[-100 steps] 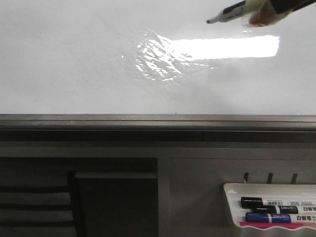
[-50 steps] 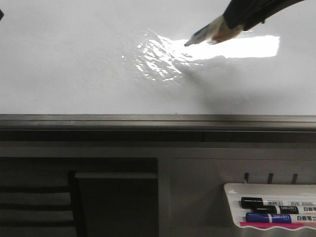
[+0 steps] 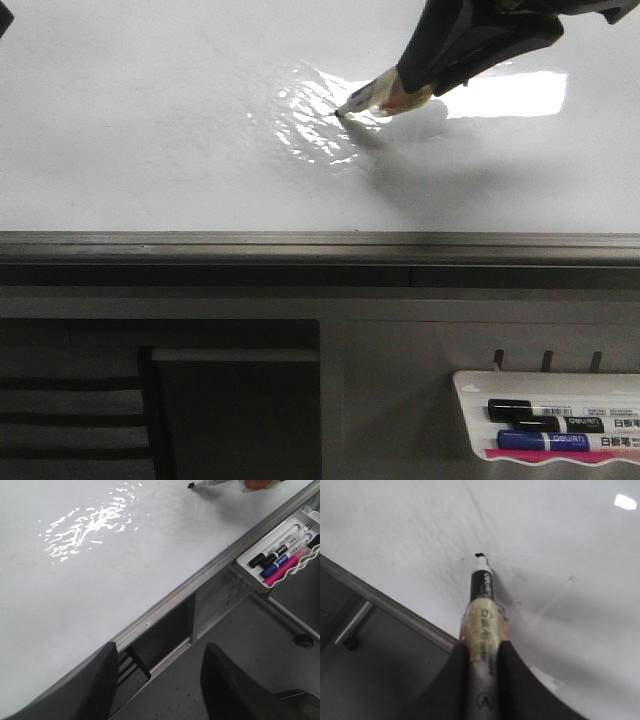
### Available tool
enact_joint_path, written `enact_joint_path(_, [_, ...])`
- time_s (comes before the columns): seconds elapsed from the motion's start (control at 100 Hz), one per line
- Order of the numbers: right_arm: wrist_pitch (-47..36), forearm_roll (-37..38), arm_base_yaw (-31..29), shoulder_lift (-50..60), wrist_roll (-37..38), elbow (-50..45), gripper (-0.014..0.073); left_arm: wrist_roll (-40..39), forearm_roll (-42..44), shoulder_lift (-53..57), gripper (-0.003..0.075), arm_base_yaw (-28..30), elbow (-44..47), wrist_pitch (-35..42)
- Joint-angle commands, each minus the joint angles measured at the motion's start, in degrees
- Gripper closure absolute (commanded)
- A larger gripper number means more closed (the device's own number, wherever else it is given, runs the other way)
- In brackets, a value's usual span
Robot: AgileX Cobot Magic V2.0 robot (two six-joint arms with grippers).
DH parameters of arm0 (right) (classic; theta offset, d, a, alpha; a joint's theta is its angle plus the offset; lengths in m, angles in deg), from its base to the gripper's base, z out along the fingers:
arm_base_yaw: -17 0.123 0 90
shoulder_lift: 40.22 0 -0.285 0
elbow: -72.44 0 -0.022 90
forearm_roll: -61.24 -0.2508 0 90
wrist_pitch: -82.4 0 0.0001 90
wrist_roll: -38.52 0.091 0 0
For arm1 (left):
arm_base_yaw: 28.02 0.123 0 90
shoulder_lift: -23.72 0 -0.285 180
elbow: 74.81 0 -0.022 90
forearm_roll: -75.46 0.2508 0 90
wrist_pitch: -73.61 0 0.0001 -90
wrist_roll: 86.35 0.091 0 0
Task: Write number 7 on whiteboard
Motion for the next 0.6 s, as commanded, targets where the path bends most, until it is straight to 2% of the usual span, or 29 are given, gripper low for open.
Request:
enact_joint_path(0.0, [-0.31,1.43,-4.00,1.91,-0.03,1.66,0.0657,-0.30,-0.78,0.57,0.0374,0.07,-1.53,4.03])
enact_joint_path(0.09, [1.45,2.02,-6.93,2.45,-0.03,1.66,0.0657,-0.30,-0.78,0.57,0.0374,0.07,-1.53,4.03])
enact_joint_path(0.35, [2.69,2.32,-6.69,2.39,-0.03,1.66,0.0657,-0.18,-0.78,0.57,0.0374,0.07,-1.53,5.81])
enact_joint_path(0.46, [4.64,1.41,-3.62,2.28,-0.03,-1.42,0.0657,0.05,-0.78,0.46,0.0374,0.07,-1.53,6.45])
enact_joint_path(0.59, [0.96,1.41,0.39,2.28,-0.03,-6.85,0.0657,0.05,-0.78,0.44,0.0374,0.07,-1.53,6.59])
